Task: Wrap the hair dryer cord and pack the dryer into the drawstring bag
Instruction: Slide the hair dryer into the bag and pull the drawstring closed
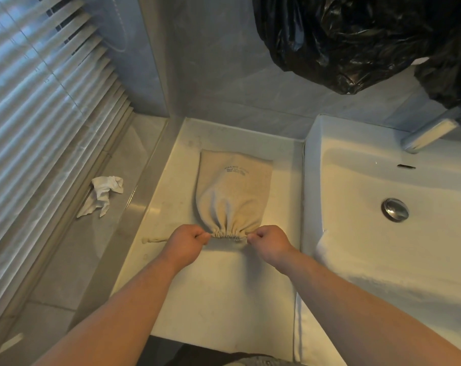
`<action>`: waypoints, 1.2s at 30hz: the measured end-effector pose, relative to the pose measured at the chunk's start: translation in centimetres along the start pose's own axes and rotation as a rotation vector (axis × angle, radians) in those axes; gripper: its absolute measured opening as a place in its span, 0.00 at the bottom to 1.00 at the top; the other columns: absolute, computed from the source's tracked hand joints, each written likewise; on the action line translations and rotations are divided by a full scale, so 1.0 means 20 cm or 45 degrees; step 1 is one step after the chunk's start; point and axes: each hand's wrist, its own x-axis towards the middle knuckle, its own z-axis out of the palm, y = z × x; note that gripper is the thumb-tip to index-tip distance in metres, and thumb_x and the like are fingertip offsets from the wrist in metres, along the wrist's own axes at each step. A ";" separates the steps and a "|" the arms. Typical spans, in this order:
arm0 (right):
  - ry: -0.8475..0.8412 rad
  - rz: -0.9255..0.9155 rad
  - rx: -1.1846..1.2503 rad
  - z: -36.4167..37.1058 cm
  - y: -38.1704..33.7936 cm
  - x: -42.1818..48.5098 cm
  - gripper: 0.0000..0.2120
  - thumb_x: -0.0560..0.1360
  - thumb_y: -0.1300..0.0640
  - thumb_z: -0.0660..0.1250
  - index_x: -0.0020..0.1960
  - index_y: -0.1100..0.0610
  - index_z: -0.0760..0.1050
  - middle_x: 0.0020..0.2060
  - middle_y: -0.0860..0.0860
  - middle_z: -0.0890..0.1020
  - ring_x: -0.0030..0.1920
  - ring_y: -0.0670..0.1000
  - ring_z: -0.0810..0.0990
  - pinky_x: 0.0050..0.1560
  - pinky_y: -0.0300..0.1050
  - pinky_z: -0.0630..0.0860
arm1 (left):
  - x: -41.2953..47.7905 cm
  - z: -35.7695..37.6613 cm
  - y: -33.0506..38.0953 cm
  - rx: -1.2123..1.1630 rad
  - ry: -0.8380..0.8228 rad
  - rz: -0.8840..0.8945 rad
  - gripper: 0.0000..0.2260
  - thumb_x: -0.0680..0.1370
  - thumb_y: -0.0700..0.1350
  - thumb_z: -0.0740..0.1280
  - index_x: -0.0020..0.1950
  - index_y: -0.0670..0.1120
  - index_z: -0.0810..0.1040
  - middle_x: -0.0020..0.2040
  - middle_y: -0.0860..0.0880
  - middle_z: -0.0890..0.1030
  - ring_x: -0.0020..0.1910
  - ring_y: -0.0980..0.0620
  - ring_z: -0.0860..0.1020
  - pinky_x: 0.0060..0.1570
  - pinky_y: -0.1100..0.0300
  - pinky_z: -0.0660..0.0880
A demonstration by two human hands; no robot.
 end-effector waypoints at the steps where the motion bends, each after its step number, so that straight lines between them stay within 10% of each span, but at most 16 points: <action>1: 0.021 0.012 0.012 0.00 0.00 0.00 0.18 0.75 0.56 0.66 0.28 0.55 0.68 0.25 0.49 0.67 0.27 0.49 0.64 0.29 0.41 0.61 | 0.00 0.01 0.00 0.009 -0.002 0.012 0.12 0.79 0.45 0.67 0.39 0.40 0.81 0.37 0.43 0.81 0.37 0.50 0.76 0.36 0.58 0.69; 5: 0.047 0.147 0.226 -0.02 0.02 0.02 0.16 0.76 0.58 0.64 0.30 0.55 0.70 0.26 0.52 0.71 0.27 0.54 0.69 0.32 0.43 0.67 | 0.04 -0.03 0.06 0.003 0.280 0.082 0.04 0.76 0.45 0.71 0.47 0.47 0.79 0.49 0.49 0.79 0.49 0.50 0.77 0.50 0.59 0.71; 7: 0.022 0.249 0.446 -0.02 0.00 0.02 0.10 0.75 0.57 0.64 0.36 0.57 0.73 0.31 0.55 0.75 0.29 0.56 0.74 0.34 0.46 0.72 | 0.10 -0.09 0.11 0.056 0.395 0.208 0.17 0.76 0.44 0.72 0.63 0.42 0.78 0.62 0.43 0.77 0.61 0.45 0.76 0.65 0.54 0.70; 10: -0.042 0.391 0.746 0.00 -0.05 0.03 0.09 0.77 0.52 0.63 0.44 0.58 0.73 0.37 0.54 0.77 0.32 0.54 0.76 0.36 0.47 0.78 | 0.19 -0.13 0.23 0.310 0.116 0.402 0.23 0.79 0.49 0.65 0.72 0.40 0.72 0.73 0.38 0.70 0.73 0.42 0.68 0.73 0.56 0.59; 15: 0.164 0.372 0.729 -0.04 -0.12 0.13 0.05 0.72 0.59 0.66 0.45 0.60 0.75 0.42 0.57 0.79 0.43 0.59 0.80 0.48 0.57 0.81 | 0.18 -0.06 0.31 0.482 0.009 0.403 0.18 0.80 0.51 0.64 0.65 0.42 0.75 0.60 0.39 0.77 0.61 0.40 0.76 0.61 0.53 0.71; 22: 0.433 0.206 0.547 -0.24 -0.16 0.31 0.26 0.73 0.60 0.67 0.70 0.58 0.68 0.62 0.58 0.76 0.58 0.57 0.76 0.58 0.45 0.73 | 0.12 0.05 0.35 0.474 -0.142 0.436 0.11 0.80 0.54 0.62 0.54 0.48 0.75 0.50 0.47 0.78 0.49 0.45 0.79 0.49 0.52 0.75; 26: 0.555 0.227 0.517 -0.23 -0.14 0.33 0.31 0.73 0.50 0.69 0.71 0.62 0.66 0.66 0.60 0.74 0.64 0.59 0.74 0.61 0.46 0.70 | 0.26 -0.09 0.25 0.316 0.350 0.317 0.17 0.75 0.54 0.63 0.53 0.42 0.81 0.47 0.40 0.81 0.48 0.38 0.80 0.51 0.50 0.77; 30: 0.214 0.342 0.634 -0.20 -0.10 0.34 0.27 0.72 0.40 0.67 0.64 0.56 0.74 0.55 0.53 0.81 0.53 0.55 0.79 0.54 0.46 0.73 | 0.43 -0.24 0.17 0.088 0.309 -0.437 0.29 0.74 0.60 0.65 0.64 0.37 0.73 0.60 0.34 0.77 0.60 0.34 0.77 0.60 0.46 0.74; 36: -0.052 0.416 1.022 -0.20 -0.12 0.35 0.25 0.71 0.44 0.71 0.64 0.53 0.72 0.53 0.49 0.81 0.49 0.48 0.80 0.44 0.43 0.75 | 0.60 -0.24 -0.03 -0.484 0.123 -0.438 0.31 0.63 0.65 0.66 0.53 0.41 0.81 0.48 0.40 0.85 0.47 0.39 0.84 0.55 0.36 0.78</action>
